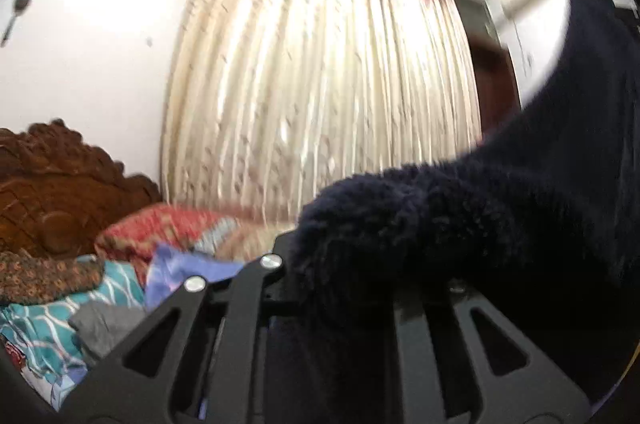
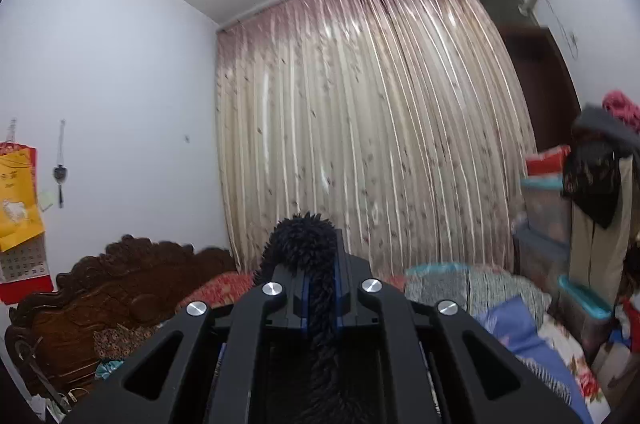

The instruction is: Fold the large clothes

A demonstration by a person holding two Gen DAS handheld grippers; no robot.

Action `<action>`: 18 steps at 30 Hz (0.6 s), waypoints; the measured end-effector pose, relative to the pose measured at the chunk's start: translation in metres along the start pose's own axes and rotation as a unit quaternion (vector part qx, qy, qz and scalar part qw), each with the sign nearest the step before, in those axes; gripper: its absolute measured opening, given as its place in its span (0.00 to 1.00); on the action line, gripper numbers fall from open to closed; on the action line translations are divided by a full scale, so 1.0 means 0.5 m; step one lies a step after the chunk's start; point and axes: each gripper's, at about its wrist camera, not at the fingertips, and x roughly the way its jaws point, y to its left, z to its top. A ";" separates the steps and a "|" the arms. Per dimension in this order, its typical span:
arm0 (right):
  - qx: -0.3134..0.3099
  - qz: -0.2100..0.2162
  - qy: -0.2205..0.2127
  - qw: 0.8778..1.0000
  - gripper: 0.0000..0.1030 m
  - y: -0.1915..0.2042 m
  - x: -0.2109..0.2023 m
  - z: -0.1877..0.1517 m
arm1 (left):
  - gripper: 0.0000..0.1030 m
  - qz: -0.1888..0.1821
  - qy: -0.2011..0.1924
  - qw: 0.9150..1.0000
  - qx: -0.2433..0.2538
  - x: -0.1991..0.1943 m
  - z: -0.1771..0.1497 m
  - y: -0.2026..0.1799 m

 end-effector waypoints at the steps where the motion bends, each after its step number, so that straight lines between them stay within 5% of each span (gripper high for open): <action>1: -0.004 0.003 -0.011 1.000 0.33 0.006 -0.018 0.010 | 0.12 -0.001 -0.020 1.000 -0.019 -0.012 0.037 0.018; 6: -0.001 0.007 -0.058 0.998 0.33 0.011 -0.103 0.054 | 0.12 0.002 -0.109 0.993 -0.044 -0.077 0.192 0.055; 10: 0.007 -0.002 -0.058 0.998 0.33 -0.006 -0.130 0.055 | 0.12 -0.002 -0.138 0.990 -0.038 -0.100 0.267 0.054; 13: 0.016 -0.011 -0.034 0.999 0.33 -0.028 -0.112 0.031 | 0.12 -0.010 -0.119 0.992 -0.024 -0.088 0.287 0.029; 18: 0.045 -0.024 0.038 0.998 0.33 -0.113 -0.014 -0.058 | 0.12 0.000 -0.022 0.999 -0.025 0.045 0.217 0.001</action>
